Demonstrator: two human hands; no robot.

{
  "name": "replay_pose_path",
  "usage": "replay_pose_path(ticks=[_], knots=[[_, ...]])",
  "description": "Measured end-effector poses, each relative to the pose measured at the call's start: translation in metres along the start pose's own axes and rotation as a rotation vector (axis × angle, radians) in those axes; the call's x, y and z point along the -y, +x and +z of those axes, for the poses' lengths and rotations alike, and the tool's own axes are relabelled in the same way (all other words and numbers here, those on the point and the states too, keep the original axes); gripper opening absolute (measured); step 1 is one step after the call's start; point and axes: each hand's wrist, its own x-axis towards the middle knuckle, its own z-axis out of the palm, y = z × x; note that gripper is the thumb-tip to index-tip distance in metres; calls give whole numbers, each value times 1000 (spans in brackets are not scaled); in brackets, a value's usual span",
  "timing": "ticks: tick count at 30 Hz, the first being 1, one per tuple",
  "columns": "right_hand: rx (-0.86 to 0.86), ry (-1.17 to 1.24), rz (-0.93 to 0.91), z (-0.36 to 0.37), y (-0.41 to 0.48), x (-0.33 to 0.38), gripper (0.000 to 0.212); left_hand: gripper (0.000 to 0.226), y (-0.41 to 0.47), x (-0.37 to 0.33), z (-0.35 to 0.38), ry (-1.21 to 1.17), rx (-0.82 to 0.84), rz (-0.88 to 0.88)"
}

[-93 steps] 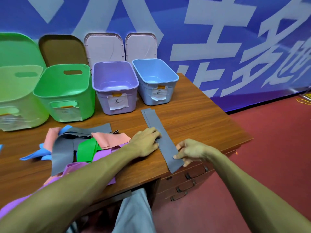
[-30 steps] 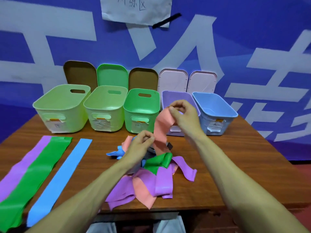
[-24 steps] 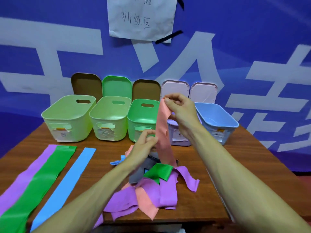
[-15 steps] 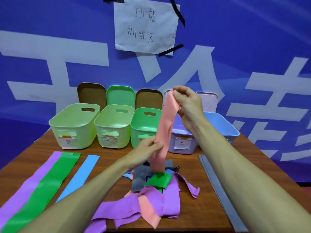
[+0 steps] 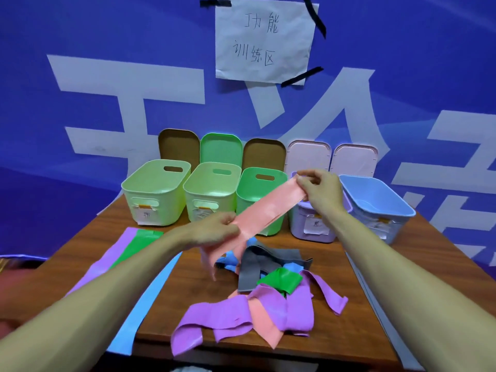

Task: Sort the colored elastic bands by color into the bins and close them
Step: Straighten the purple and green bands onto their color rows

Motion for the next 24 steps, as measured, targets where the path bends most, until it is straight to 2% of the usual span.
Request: replay_pose_path(ticks=[3,7,14,17,19,21,23,24], knots=[[105,-192,-59,14,-10,-12,16,44,-17,23,-3,-13,10,-50],[221,-328,-130,44,-23,-14,16,28,-44,53,4,-63,32,-152],[440,-326,-133,114,-40,-2,8,28,-88,102,16,-308,58,-347],[665,-449,-164,145,-46,1,12,20,-104,122,24,-430,49,-388],[768,-431,-124,163,-47,-1,16,16,-113,134,27,-551,55,-419],[813,-385,-85,178,-46,-5,17,27,-118,146,29,-708,72,-429],[842,-393,-87,193,-46,-9,14,37,-118,154,30,-699,105,-426],[853,-408,-86,200,-46,-11,13,28,-116,155,32,-638,97,-425]])
